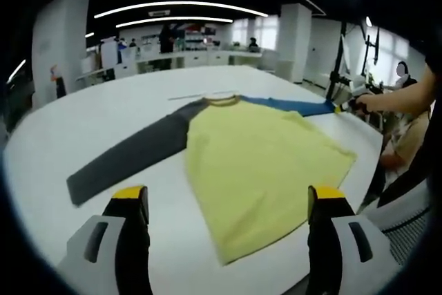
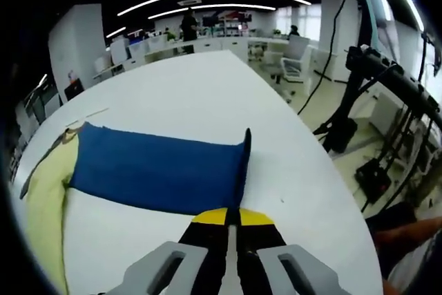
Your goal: Fold the garment on the visible template until the final outline fits inside the template.
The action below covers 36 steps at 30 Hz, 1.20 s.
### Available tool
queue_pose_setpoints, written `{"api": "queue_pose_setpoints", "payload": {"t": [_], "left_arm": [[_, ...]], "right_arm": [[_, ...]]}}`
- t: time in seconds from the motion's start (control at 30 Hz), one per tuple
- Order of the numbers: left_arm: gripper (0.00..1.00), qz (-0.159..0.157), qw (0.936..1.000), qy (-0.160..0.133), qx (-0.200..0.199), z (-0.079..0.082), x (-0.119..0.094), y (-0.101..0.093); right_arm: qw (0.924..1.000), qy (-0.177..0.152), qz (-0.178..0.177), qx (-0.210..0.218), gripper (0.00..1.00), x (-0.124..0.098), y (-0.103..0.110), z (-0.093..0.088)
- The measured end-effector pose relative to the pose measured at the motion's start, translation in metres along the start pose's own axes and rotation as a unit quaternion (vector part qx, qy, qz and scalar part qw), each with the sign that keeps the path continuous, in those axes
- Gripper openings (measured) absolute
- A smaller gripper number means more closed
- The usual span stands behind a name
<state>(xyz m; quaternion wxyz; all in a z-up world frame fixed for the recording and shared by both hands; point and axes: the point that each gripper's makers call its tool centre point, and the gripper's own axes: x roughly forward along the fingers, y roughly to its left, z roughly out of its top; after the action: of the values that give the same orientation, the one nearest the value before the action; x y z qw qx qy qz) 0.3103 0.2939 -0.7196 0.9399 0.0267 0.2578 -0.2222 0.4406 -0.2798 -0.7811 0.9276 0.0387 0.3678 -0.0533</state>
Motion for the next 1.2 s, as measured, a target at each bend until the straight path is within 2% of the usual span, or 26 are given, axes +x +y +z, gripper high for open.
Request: {"api": "queue_pose_setpoints", "payload": {"t": [0.27, 0.53, 0.93, 1.2], "left_arm": [[0.92, 0.000, 1.0000, 0.000, 0.001, 0.001, 0.000, 0.000], [0.91, -0.003, 1.0000, -0.001, 0.005, 0.001, 0.001, -0.002], [0.93, -0.004, 0.9999, -0.014, 0.008, 0.007, 0.000, -0.003], [0.93, -0.005, 0.9998, -0.017, 0.009, 0.007, 0.000, -0.003]], "right_arm": [[0.9992, -0.028, 0.014, -0.026, 0.00, -0.005, 0.010, 0.017], [0.9978, -0.048, 0.030, -0.035, 0.00, 0.000, 0.018, 0.032], [0.9918, -0.083, 0.083, -0.051, 0.00, -0.003, 0.061, 0.061], [0.9872, -0.094, 0.113, -0.063, 0.00, -0.003, 0.090, 0.076]]}}
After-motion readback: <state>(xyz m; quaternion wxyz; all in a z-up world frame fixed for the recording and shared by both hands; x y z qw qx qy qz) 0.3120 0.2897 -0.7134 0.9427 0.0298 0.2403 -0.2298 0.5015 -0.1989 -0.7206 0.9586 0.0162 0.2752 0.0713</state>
